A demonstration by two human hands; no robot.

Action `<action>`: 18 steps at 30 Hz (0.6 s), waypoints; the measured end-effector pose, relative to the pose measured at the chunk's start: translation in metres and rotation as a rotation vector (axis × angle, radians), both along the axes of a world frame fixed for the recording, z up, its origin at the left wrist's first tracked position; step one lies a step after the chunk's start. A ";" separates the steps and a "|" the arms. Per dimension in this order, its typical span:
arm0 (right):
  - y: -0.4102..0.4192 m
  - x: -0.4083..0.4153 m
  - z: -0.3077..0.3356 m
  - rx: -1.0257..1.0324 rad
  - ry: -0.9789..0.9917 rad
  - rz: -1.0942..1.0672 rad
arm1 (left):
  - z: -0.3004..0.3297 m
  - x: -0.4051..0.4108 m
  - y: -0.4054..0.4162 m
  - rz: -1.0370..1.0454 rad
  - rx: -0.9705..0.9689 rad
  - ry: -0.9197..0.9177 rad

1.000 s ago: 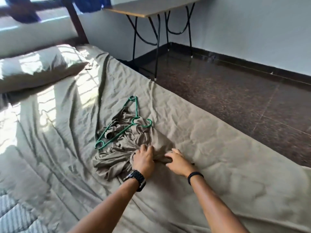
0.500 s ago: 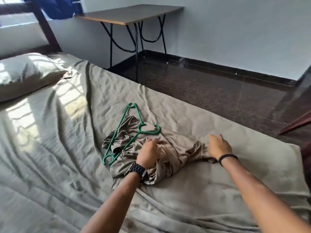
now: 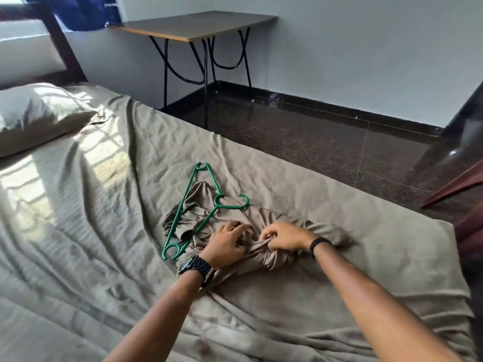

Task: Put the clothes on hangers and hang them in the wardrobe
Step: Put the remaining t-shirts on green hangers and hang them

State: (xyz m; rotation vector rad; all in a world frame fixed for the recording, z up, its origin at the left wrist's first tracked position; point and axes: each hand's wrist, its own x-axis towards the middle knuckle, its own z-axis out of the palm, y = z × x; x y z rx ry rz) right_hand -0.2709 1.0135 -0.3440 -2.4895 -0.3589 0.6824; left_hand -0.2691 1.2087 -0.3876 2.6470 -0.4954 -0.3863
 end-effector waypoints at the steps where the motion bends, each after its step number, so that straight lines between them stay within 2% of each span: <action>1: -0.013 0.000 0.009 0.015 -0.004 -0.032 | 0.005 -0.003 -0.010 -0.037 -0.034 -0.017; 6: -0.076 -0.010 0.046 -0.125 0.007 -0.222 | 0.033 -0.013 -0.064 -0.169 -0.181 0.042; 12: -0.106 -0.030 0.040 -0.245 -0.131 -0.455 | 0.061 -0.014 -0.127 -0.160 -0.312 -0.067; 15: -0.112 -0.036 0.040 -0.058 -0.164 -0.523 | 0.081 -0.011 -0.149 -0.028 -0.510 -0.072; 18: -0.110 -0.044 0.050 0.373 -0.043 -0.620 | 0.090 0.000 -0.162 0.165 -0.746 0.093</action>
